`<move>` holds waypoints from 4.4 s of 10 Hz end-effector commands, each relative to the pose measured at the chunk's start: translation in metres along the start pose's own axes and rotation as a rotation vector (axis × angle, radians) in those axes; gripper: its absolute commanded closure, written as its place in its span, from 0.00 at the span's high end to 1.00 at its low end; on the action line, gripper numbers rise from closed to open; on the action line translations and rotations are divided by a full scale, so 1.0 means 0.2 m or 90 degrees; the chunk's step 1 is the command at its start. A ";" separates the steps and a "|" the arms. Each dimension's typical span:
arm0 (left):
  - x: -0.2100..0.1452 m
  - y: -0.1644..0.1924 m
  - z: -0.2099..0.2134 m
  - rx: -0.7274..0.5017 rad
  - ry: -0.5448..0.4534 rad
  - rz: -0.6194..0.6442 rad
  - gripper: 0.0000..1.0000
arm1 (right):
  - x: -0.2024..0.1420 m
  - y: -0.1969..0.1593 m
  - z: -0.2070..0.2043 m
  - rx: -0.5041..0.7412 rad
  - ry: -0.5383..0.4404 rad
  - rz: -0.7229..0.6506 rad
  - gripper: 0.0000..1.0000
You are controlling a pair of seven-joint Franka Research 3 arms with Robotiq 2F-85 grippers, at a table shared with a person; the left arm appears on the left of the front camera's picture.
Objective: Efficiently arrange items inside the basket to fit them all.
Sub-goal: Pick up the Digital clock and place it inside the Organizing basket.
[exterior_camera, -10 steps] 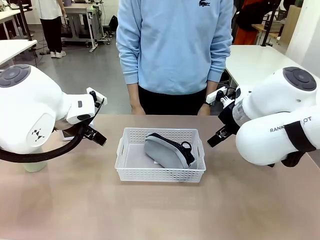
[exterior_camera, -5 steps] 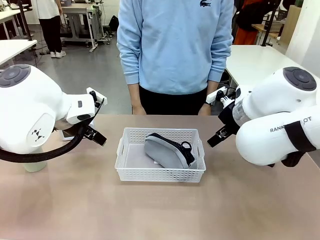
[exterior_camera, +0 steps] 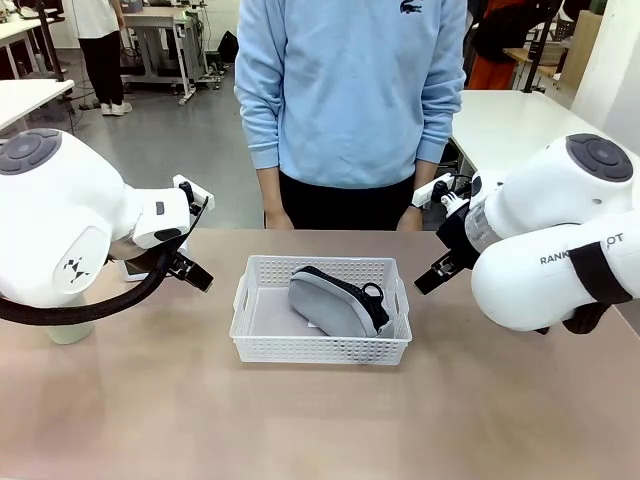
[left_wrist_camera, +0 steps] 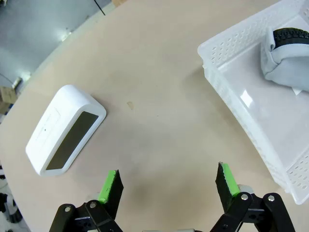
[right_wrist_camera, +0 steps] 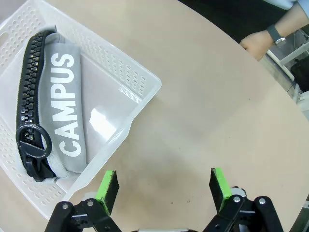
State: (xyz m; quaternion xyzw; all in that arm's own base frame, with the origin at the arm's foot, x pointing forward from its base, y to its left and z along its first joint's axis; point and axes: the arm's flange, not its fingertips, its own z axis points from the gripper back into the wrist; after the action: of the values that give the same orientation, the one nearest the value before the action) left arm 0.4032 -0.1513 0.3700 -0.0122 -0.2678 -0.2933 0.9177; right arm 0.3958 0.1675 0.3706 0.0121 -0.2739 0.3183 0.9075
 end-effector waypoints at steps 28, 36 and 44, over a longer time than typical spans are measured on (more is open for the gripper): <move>-1.36 1.25 0.97 -0.492 -0.414 0.504 1.00 | -1.61 -1.43 0.77 0.624 -0.316 -0.775 1.00; -1.36 1.25 0.97 -0.492 -0.414 0.504 1.00 | -1.61 -1.43 0.77 0.624 -0.316 -0.775 1.00; -1.36 1.25 0.97 -0.492 -0.414 0.504 1.00 | -1.61 -1.43 0.77 0.624 -0.316 -0.775 1.00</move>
State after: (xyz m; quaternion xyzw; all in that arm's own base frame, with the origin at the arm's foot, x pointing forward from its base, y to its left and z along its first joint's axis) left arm 0.2590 0.2351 0.4337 -0.5267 -0.3717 0.0189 0.7642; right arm 0.2827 -0.2756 0.3798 0.6218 -0.2519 -0.1574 0.7247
